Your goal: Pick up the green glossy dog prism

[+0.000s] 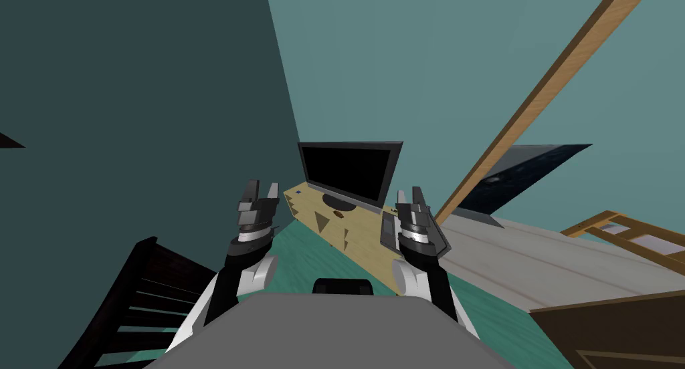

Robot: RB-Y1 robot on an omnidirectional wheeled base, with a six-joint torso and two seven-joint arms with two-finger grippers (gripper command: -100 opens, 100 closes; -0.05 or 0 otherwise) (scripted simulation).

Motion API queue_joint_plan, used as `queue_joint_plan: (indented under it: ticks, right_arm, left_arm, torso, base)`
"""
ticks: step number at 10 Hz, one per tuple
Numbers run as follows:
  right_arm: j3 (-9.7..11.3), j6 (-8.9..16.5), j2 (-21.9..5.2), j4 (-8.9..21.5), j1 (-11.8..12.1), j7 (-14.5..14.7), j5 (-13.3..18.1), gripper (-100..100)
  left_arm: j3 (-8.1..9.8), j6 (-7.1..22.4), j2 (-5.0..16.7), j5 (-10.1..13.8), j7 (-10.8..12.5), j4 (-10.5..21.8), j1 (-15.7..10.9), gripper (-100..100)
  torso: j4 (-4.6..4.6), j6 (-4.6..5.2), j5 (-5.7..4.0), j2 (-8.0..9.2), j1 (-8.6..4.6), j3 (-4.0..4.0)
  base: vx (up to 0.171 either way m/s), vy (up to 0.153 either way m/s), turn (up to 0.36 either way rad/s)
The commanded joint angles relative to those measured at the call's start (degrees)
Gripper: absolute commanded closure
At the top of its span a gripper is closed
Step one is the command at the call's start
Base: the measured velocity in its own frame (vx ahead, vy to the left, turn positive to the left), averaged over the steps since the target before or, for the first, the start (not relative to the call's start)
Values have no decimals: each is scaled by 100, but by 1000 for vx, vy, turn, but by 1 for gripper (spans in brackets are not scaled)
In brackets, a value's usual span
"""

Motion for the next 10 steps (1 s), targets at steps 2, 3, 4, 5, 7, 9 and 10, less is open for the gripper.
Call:
queue_joint_plan:
  ticks: [2,3,4,5,7,9,10]
  right_arm:
    - [77,-65,-363,242,-167,-35,143,-100]
    - [117,-93,-508,364,-244,-50,215,-100]
    - [163,-124,-664,507,-333,-67,301,-100]
    - [216,-157,-831,670,-433,-84,400,-100]
    - [338,-224,-1189,1055,-659,-120,634,-100]
    - [406,-256,-1378,1273,-783,-137,768,-100]
    - [479,-286,-1573,1507,-912,-153,914,-100]
  left_arm:
    - [0,0,0,0,0,0,0,0]
    - [0,0,0,0,0,0,0,0]
    - [0,0,0,0,0,0,0,0]
    - [0,0,0,0,0,0,0,0]
    - [0,0,0,0,0,0,0,0]
    - [0,0,0,0,0,0,0,0]
    - [0,0,0,0,0,0,0,0]
  torso:
    - [-1,-1,0,-5,0,-3]
    - [-2,0,1,-10,3,-5]
    - [-3,-1,1,-13,6,-8]
    - [-3,-1,1,-15,6,-9]
    - [-4,-1,3,-18,14,-11]
    - [-5,-1,4,-20,18,-11]
    - [-4,0,3,-16,12,-10]
  base:
    - [20,10,-2]
    - [32,21,3]
    - [34,20,7]
    - [35,32,14]
    - [41,51,21]
    - [39,41,23]
    - [28,30,27]
